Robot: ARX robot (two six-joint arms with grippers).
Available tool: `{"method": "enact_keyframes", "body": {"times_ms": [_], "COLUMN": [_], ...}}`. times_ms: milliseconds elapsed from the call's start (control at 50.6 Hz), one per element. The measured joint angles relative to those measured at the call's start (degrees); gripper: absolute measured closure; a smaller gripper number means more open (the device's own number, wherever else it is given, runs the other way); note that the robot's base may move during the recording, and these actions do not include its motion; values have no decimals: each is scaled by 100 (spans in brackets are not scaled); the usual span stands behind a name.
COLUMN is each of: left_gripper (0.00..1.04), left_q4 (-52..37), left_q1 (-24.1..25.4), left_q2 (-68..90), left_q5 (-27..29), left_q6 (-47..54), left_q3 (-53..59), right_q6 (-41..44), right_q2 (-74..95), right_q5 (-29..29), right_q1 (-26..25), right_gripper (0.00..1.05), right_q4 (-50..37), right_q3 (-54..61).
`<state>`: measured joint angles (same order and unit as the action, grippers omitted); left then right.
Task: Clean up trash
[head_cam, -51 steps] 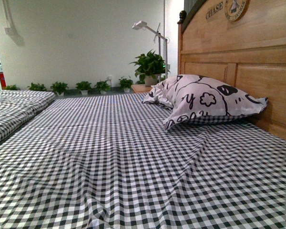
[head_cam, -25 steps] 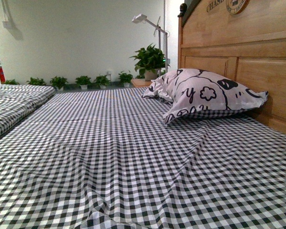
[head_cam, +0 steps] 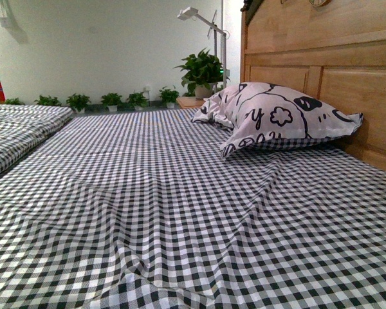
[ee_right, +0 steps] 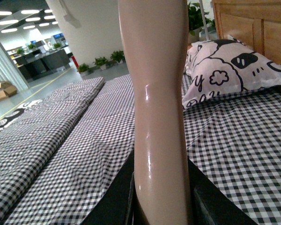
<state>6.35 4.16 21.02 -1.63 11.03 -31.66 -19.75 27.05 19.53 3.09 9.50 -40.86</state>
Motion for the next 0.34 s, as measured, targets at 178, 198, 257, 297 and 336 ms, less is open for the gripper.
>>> {"method": "enact_keyframes", "body": {"times_ms": [178,198,257,297,336], "left_gripper": [77,77,77,77,77], "left_q4": [0,0,0,0,0], "left_q1": [0,0,0,0,0], "left_q2": [0,0,0,-2,0], "left_q5": [2,0,0,0,0], "left_q6": [0,0,0,0,0], "left_q3": [0,0,0,0,0], "right_q6": [0,0,0,0,0], "right_q2": [0,0,0,0,0], "right_q5": [0,0,0,0,0], "right_q1": [0,0,0,0,0], "right_gripper": [85,85,85,85,85], "right_q4": [0,0,0,0,0], "right_q3": [0,0,0,0,0]}}
